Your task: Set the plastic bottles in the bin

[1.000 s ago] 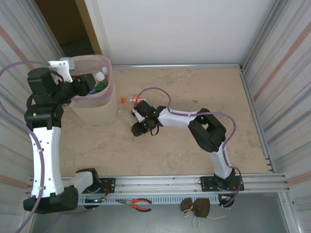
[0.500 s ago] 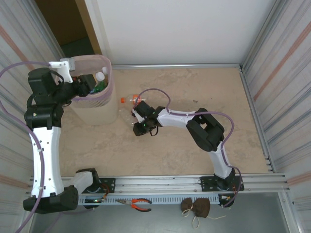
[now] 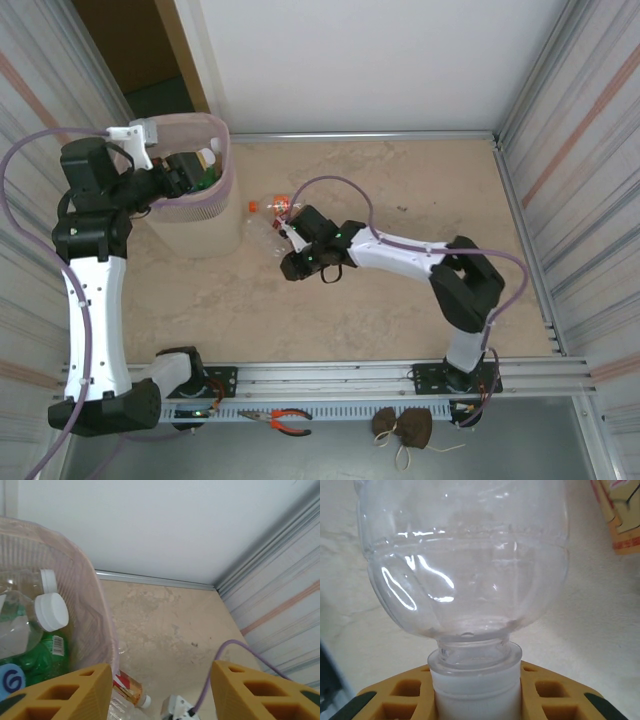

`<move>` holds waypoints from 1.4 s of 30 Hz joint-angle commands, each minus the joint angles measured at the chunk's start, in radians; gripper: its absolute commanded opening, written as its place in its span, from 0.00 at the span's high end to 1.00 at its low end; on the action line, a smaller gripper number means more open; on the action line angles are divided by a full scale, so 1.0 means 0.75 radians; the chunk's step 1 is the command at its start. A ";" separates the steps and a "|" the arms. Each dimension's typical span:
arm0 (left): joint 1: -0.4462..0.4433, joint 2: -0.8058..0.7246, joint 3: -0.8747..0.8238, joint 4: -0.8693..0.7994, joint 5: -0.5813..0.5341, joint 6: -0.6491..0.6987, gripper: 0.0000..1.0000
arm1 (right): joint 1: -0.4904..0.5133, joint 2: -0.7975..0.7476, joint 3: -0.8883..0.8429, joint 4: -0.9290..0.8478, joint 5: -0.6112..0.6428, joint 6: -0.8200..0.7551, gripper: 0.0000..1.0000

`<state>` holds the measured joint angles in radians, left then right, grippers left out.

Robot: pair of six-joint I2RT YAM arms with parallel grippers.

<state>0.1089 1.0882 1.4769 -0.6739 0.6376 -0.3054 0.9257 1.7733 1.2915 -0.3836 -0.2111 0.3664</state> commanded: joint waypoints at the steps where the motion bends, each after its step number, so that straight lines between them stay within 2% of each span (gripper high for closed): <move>1: -0.021 0.003 0.035 0.043 0.080 -0.061 0.44 | 0.000 -0.158 -0.027 -0.008 0.023 0.049 0.77; 7: -0.150 0.016 0.042 0.054 0.036 -0.085 0.34 | -0.034 -0.345 -0.034 0.043 0.054 0.115 0.77; 13: -0.365 0.053 -0.006 0.108 -0.092 -0.096 0.23 | -0.090 -0.490 -0.039 0.167 0.032 0.196 0.77; 17: -0.526 0.103 -0.043 0.206 -0.153 -0.145 0.15 | -0.116 -0.544 -0.040 0.218 -0.009 0.219 0.76; 22: -0.654 0.178 -0.056 0.307 -0.171 -0.186 0.12 | -0.129 -0.564 -0.029 0.221 -0.061 0.218 0.76; 28: -0.737 0.223 -0.082 0.393 -0.229 -0.262 0.12 | -0.130 -0.593 -0.038 0.229 -0.074 0.216 0.76; 34: -0.761 0.237 -0.131 0.460 -0.243 -0.325 0.15 | -0.133 -0.617 -0.046 0.229 -0.071 0.216 0.76; 39: -0.769 0.242 -0.150 0.435 -0.331 -0.358 0.14 | -0.132 -0.636 -0.056 0.239 -0.053 0.222 0.76; 42: -0.769 0.247 -0.166 0.491 -0.281 -0.383 0.19 | -0.135 -0.641 -0.058 0.237 -0.052 0.223 0.76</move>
<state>-0.4652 1.2697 1.3663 -0.3534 0.4274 -0.5617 0.8242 1.3277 1.2522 -0.2367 -0.2401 0.5236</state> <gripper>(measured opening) 0.814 0.298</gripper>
